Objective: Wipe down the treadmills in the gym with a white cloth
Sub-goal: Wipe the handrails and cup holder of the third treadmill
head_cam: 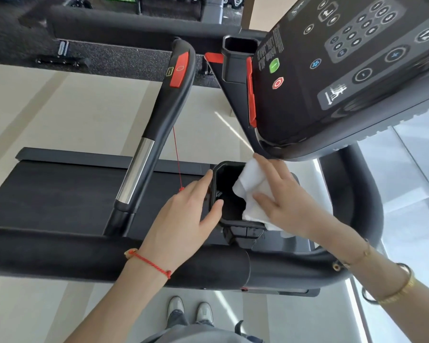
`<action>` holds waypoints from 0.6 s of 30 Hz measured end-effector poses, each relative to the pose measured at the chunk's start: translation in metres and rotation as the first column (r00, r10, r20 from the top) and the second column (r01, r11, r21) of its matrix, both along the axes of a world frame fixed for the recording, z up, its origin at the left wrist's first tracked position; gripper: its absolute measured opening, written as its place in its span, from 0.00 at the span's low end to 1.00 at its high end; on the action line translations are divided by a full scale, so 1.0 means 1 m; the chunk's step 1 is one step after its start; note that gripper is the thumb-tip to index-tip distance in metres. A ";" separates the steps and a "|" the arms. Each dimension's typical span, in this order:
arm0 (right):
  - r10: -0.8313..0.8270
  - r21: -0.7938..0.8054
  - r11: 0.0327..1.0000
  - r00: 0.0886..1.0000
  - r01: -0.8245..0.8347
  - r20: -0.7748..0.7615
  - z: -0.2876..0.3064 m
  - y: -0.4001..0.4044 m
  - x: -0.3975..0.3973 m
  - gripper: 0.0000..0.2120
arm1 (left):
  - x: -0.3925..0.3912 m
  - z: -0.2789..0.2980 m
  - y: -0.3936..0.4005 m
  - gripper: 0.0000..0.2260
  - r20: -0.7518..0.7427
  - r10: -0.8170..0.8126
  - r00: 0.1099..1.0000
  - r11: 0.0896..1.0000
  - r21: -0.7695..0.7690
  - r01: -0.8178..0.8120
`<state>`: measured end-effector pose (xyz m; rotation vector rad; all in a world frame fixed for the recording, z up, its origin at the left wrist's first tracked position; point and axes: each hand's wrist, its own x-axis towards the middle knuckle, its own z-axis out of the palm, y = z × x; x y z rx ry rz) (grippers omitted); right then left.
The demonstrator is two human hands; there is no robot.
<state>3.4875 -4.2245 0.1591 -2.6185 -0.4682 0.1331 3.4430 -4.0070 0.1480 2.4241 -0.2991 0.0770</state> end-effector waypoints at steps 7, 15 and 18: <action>-0.066 -0.106 0.992 0.994 0.076 0.092 0.000 0.019 0.015 0.27 | 0.001 -0.004 0.000 0.28 -0.001 -0.002 1.000 1.000 0.004 0.002; -0.335 0.190 0.909 0.920 0.372 -0.202 -0.007 0.014 -0.026 0.33 | 0.002 -0.004 0.001 0.28 -0.003 -0.004 1.000 1.000 0.016 0.004; -0.276 0.138 0.943 0.943 0.303 -0.186 0.003 0.015 -0.001 0.29 | 0.002 -0.002 0.002 0.27 -0.005 -0.017 1.000 1.000 0.016 0.017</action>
